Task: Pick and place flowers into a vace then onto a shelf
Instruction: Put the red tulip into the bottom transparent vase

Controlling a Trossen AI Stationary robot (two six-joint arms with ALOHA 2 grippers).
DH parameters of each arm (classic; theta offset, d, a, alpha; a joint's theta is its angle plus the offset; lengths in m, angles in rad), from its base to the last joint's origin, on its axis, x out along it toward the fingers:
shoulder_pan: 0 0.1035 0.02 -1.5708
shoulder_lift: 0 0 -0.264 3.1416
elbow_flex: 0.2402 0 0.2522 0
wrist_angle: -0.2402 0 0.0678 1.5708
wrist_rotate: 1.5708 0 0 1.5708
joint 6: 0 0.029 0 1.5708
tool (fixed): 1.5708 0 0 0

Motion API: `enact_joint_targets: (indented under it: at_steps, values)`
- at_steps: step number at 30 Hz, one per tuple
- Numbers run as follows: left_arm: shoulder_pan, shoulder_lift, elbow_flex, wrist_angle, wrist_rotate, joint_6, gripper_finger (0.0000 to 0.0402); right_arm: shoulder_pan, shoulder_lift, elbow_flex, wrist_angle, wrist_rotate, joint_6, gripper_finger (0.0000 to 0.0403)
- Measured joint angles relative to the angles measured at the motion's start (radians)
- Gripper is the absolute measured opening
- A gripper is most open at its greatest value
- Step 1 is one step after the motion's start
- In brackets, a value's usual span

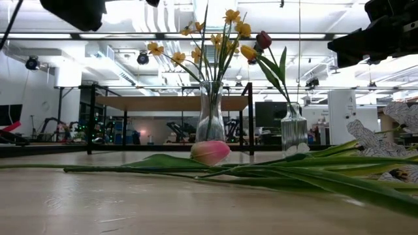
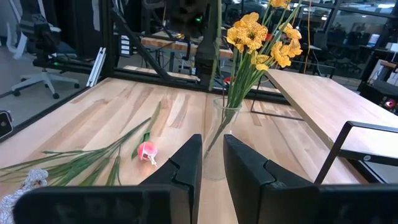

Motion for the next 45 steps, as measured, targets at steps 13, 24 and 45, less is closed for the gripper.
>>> enact_joint_targets:
  at_steps: [13, 24, 45]
  values:
    - [0.075, 0.016, -0.010, 0.006, 0.113, -0.004, 0.0000, 0.000, 0.000, 0.000, 0.000, 0.000, 0.000, 0.0057]
    - [0.075, 0.098, -0.013, 0.004, 0.121, -0.004, 0.0000, 0.000, 0.000, 0.000, 0.000, 0.000, 0.000, 0.0057]
    - [0.087, 0.145, -0.073, -0.094, 0.085, -0.015, 0.0015, 0.000, 0.000, 0.000, 0.000, 0.000, 0.000, 0.0057]
